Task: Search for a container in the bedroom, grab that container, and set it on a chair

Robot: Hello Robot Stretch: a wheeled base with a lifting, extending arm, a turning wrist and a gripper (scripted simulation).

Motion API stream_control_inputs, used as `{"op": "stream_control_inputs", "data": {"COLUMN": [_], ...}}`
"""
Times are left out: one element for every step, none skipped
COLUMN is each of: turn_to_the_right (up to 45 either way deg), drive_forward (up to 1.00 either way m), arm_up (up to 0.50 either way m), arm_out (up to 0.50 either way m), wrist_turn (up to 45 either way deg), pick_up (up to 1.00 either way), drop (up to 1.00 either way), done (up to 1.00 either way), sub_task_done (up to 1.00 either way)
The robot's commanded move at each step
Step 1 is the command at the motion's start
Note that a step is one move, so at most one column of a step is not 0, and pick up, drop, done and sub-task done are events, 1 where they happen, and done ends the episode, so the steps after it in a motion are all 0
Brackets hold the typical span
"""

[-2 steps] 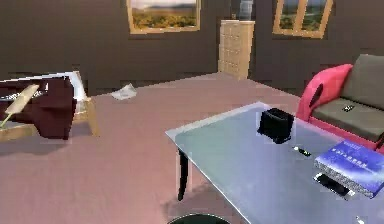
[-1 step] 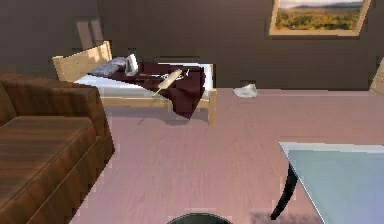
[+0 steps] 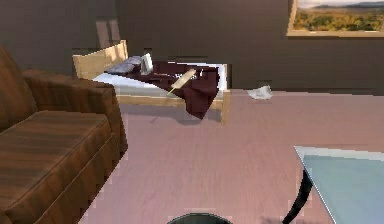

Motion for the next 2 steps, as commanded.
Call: {"op": "stream_control_inputs", "data": {"turn_to_the_right": [0.0,0.0], "drive_forward": [0.0,0.0], "arm_up": [0.0,0.0], "arm_out": [0.26,0.0], "wrist_turn": [0.0,39.0], "pick_up": [0.0,0.0], "drop": [0.0,0.0], "done": [0.0,0.0], "sub_task_done": [0.0,0.0]}}
